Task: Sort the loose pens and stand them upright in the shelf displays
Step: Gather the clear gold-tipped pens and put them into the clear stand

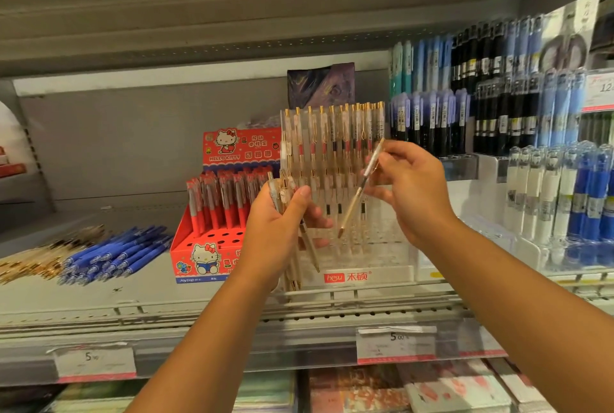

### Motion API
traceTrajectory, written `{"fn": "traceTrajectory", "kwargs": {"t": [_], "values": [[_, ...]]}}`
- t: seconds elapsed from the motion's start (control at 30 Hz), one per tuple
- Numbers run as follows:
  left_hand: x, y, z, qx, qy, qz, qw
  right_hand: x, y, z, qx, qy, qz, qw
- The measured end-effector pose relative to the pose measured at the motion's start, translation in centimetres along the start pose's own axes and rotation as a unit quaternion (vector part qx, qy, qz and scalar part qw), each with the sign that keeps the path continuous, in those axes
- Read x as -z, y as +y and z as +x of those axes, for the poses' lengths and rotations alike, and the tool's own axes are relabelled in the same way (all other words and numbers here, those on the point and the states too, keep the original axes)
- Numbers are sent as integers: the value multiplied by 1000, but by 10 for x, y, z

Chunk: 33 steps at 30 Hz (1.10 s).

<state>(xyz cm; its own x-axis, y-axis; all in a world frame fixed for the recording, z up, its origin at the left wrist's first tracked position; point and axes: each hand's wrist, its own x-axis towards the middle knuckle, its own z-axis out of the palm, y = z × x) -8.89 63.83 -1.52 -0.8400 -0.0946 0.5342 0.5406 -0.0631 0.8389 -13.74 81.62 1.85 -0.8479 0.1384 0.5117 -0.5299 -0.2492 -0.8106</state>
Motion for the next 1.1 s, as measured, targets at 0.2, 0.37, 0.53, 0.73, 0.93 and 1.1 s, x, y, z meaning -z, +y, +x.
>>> {"fn": "traceTrajectory", "kwargs": {"t": [0.2,0.37,0.53,0.73,0.93,1.1], "values": [[0,-2,1,-4,16,35,999,23,10,16,90,65,-88,990],[1,-2,3,7,21,46,999,25,17,19,140,84,-146,976],[2,-3,3,7,24,53,998,22,19,17,164,69,-184,967],[3,-4,2,0,22,72,997,22,20,15,181,69,-199,961],[4,-4,1,22,18,80,996,23,25,17,164,47,-229,958],[3,-5,2,19,17,84,996,25,34,18,111,-12,-317,942]]}}
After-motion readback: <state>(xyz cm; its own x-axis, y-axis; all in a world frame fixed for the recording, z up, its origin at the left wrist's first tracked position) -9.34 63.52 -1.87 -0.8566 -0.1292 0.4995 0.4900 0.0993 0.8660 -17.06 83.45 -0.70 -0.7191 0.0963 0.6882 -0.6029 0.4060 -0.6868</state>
